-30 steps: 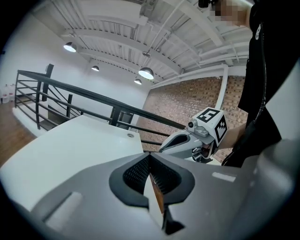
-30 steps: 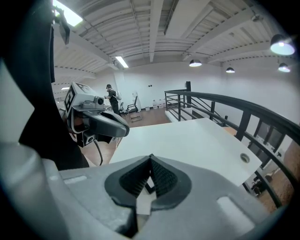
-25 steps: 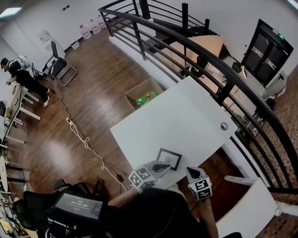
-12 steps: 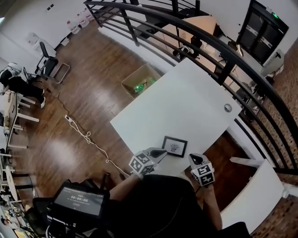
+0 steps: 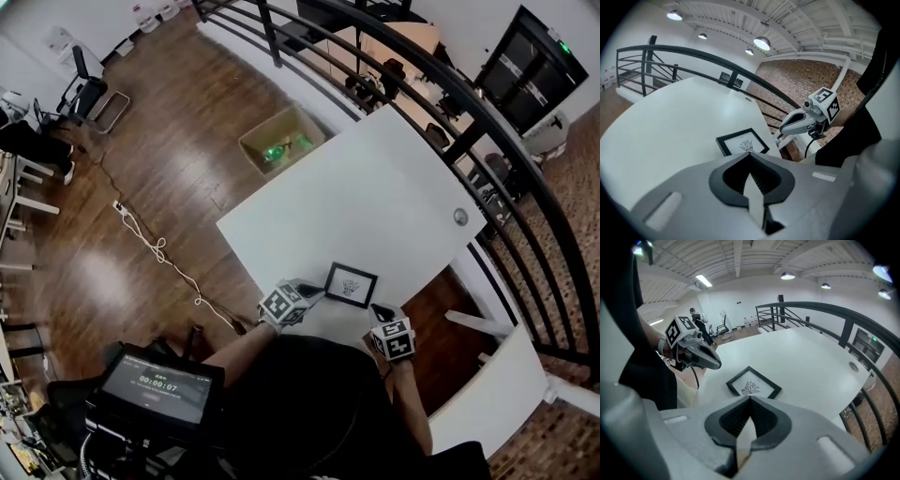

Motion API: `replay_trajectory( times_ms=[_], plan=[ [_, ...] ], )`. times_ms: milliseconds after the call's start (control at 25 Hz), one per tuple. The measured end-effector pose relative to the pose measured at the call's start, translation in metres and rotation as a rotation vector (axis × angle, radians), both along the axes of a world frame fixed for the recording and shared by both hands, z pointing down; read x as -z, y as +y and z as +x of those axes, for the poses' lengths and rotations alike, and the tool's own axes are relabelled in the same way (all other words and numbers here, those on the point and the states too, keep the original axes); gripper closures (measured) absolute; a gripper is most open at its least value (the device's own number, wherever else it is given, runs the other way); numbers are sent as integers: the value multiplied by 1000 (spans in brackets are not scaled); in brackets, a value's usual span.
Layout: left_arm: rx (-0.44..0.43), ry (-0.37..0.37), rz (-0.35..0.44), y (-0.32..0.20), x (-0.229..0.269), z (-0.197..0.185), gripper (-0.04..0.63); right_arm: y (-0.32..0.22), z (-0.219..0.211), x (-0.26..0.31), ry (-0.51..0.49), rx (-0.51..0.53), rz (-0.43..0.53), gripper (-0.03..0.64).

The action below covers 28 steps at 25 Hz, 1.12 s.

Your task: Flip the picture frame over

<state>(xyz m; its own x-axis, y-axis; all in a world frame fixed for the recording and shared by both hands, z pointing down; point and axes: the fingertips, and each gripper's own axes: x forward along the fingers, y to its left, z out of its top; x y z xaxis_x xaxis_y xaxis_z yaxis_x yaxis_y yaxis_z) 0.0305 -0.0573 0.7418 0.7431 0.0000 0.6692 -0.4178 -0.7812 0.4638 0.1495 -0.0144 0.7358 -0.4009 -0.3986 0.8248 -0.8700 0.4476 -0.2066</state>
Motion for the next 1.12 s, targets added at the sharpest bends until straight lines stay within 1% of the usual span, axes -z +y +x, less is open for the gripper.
replay_trajectory(
  times_ms=[80, 160, 240, 320, 400, 600, 720, 880, 1040, 1120],
  plan=[
    [-11, -29, -21, 4, -13, -3, 583, 4, -2, -11, 6, -2, -42, 624],
    [-15, -55, -24, 8, -25, -5, 583, 11, -4, -22, 12, 5, -88, 570],
    [-17, -69, -32, 13, -30, -4, 583, 17, -2, -28, 27, 13, -113, 558],
    [-16, -70, -49, 19, -30, 0, 583, 23, 2, -33, 43, 19, -130, 549],
    [-12, -57, -66, 23, -25, 4, 583, 27, 3, -38, 54, 26, -150, 526],
    [-33, -64, -71, 26, -28, 3, 569, 29, 3, -46, 61, 27, -179, 483],
    [-42, -74, -70, 28, -36, 2, 557, 30, 3, -50, 56, 20, -196, 472],
    [-60, -134, -62, 29, -54, -10, 526, 28, -7, -61, 45, 28, -214, 471],
    [-82, -161, -67, 28, -65, -11, 498, 24, -14, -75, 42, 33, -233, 469],
    [-96, -182, -70, 31, -73, -13, 495, 24, -16, -78, 40, 37, -241, 468]
  ],
)
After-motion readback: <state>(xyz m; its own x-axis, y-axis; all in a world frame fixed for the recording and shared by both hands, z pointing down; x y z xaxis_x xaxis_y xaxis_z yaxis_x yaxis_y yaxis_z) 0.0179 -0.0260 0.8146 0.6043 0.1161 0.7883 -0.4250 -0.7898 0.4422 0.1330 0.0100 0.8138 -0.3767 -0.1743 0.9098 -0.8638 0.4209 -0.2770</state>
